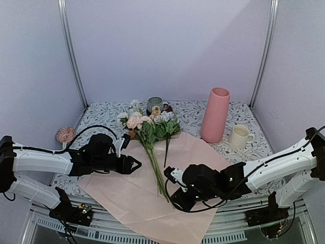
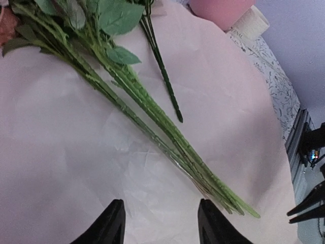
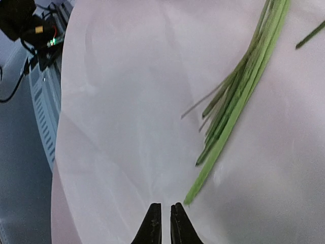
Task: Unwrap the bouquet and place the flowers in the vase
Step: Adjust the flattened wrapping paper at the center of the board, then pick up the fake flower from the flattened wrapping paper.
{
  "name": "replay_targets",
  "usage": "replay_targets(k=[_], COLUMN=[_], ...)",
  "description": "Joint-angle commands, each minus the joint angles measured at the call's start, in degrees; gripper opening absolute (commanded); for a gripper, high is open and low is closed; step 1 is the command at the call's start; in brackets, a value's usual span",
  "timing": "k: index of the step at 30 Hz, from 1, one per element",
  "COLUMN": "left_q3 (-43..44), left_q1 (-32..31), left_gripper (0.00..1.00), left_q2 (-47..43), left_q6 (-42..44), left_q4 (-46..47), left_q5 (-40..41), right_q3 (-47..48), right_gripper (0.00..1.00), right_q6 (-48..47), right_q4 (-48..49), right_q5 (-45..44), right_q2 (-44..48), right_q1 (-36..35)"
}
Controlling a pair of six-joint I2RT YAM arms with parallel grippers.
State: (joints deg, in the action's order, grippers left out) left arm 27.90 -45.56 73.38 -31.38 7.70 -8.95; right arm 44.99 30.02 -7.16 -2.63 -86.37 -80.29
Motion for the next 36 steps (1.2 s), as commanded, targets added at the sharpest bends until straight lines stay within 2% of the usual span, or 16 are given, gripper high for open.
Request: replay_targets(k=[1,5,6,10,19,29,32,36], left_q3=[-2.1,-3.0,-3.3,-4.9,-8.0,-9.4,-9.6,-9.6], left_q1=[0.9,1.4,1.6,2.0,2.3,2.3,2.3,2.2], left_gripper=[0.63,0.96,0.98,0.98,0.96,0.94,0.94,0.94], left_q2=[-4.8,-7.6,-8.2,-10.1,-13.3,-15.3,-15.3,-14.9], left_q6=[0.1,-2.7,-4.0,-7.5,-6.2,-5.5,-5.2,-4.8], left_q4=[0.7,0.6,0.5,1.2,7.3,7.2,7.3,7.0], left_q5=[4.8,8.3,9.1,11.0,6.8,7.4,7.4,7.3], right_q3=[5.6,9.6,10.5,14.0,22.5,25.2,26.0,26.8], right_gripper=[0.11,0.12,0.12,0.14,0.16,0.18,0.25,0.25], right_q6=[-2.6,-1.6,-1.4,-0.1,1.3,2.4,2.4,2.2], right_q4=[-0.7,2.1,2.8,3.9,2.2,-1.5,-2.1,-2.7], right_q5=[-7.8,-8.4,-8.3,-6.8,-5.8,-8.6,-9.4,-9.8], right_q2=[-4.6,-8.8,-9.9,-14.7,-24.2,-26.1,-25.9,-26.3], right_q1=[4.0,7.1,7.8,10.0,11.4,12.1,12.2,12.4])
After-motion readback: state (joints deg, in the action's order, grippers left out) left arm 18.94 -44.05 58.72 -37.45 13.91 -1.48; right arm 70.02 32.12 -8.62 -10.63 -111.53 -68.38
